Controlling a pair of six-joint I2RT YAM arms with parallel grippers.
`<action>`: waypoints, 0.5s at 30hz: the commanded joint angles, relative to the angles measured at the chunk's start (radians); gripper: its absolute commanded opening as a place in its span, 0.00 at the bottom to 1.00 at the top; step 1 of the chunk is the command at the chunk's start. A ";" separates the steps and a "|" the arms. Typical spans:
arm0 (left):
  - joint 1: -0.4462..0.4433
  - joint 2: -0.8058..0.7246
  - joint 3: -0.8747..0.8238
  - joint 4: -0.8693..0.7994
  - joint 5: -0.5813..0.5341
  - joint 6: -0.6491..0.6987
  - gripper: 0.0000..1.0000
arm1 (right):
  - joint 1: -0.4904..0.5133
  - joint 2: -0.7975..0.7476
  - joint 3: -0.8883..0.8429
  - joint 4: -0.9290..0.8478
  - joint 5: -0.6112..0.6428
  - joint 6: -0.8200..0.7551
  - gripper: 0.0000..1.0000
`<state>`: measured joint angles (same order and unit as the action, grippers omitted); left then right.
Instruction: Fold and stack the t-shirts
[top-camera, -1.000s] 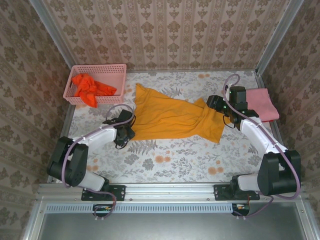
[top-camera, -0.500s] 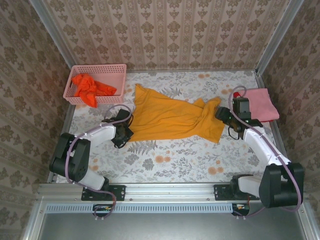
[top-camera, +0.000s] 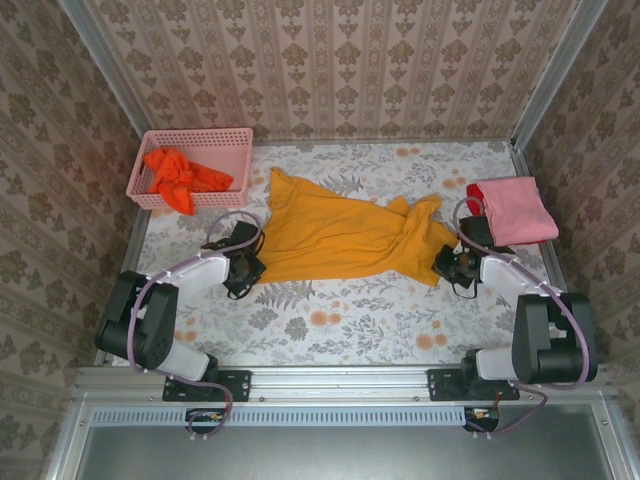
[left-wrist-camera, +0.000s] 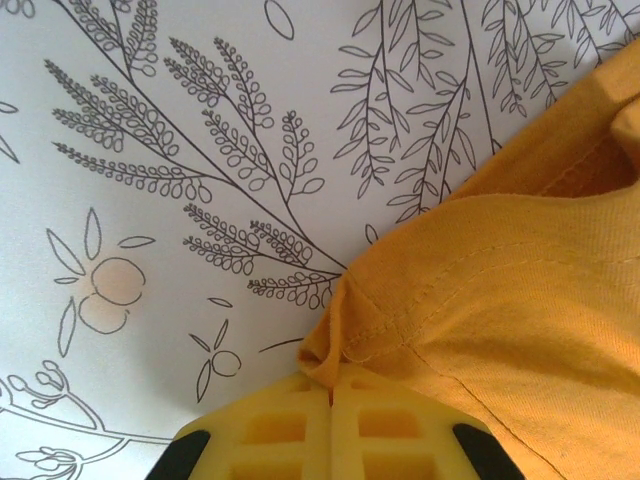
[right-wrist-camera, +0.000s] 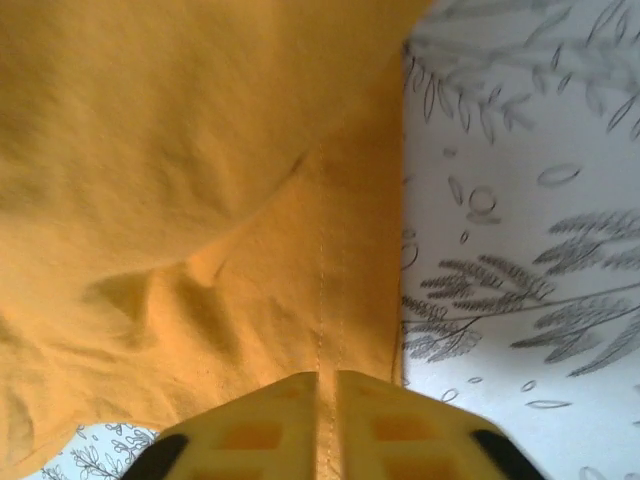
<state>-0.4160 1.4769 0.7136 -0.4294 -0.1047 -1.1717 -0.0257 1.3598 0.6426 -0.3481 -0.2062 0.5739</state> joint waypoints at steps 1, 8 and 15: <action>0.014 0.026 -0.026 0.110 -0.008 -0.020 0.00 | 0.031 0.019 0.021 -0.003 -0.043 -0.012 0.03; 0.014 0.017 -0.029 0.097 -0.011 -0.017 0.00 | 0.122 0.040 -0.018 -0.075 -0.040 0.044 0.00; 0.020 -0.005 -0.045 0.100 -0.013 -0.013 0.00 | 0.275 -0.061 -0.055 -0.296 -0.002 0.106 0.00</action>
<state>-0.4122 1.4590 0.6933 -0.4088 -0.1020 -1.1748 0.2100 1.3487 0.6121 -0.5003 -0.2169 0.6338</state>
